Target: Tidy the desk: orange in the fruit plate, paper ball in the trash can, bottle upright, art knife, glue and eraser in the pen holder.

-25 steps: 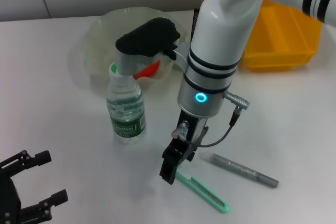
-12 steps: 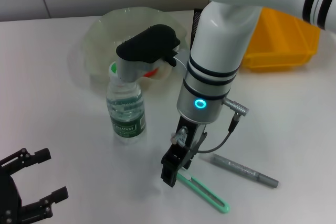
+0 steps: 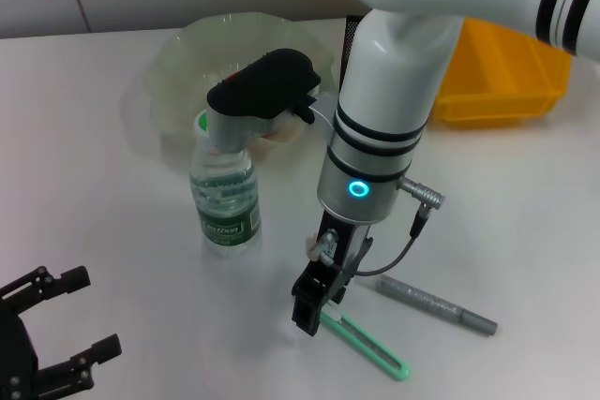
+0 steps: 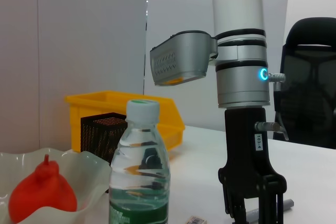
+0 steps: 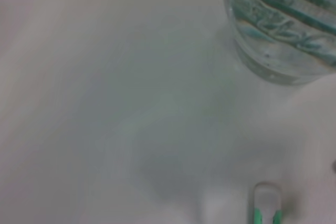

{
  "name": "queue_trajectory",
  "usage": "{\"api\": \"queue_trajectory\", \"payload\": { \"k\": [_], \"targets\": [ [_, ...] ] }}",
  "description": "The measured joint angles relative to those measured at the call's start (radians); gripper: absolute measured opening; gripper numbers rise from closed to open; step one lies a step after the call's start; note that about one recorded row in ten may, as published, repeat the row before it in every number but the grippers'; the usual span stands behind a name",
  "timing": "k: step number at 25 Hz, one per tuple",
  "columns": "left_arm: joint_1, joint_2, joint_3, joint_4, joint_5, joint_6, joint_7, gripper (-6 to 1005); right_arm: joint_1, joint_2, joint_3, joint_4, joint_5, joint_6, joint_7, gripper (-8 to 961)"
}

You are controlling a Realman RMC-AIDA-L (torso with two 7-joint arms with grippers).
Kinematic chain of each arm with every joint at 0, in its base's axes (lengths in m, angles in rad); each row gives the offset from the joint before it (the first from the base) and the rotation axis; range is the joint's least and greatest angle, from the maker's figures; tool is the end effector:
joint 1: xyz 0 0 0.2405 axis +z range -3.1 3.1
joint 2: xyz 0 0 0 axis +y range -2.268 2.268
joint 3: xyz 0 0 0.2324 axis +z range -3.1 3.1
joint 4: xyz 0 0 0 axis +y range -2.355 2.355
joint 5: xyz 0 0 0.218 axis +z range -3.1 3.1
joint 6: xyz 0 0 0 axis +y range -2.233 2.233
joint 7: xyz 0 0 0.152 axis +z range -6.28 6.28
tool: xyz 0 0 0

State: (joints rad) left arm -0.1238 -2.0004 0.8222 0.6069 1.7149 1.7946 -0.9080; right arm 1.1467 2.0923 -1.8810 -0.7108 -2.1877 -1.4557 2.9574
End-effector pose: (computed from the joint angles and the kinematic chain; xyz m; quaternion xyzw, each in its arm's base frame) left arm -0.3171 0.2047 0.0321 -0.9269 -0.1247 -0.3011 0.1859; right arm 0.0958 0.3231 -0.1174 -0.8738 0.3719 -0.3118 0.0306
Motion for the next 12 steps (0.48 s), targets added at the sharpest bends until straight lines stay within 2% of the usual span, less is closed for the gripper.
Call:
{"api": "queue_trajectory", "payload": {
  "k": [12],
  "targets": [
    [-0.003,0.000,0.000,-0.009,0.000,-0.008,0.001,811,0.001,0.000,-0.002,0.010,0.000,-0.005,0.000,510]
  ]
}}
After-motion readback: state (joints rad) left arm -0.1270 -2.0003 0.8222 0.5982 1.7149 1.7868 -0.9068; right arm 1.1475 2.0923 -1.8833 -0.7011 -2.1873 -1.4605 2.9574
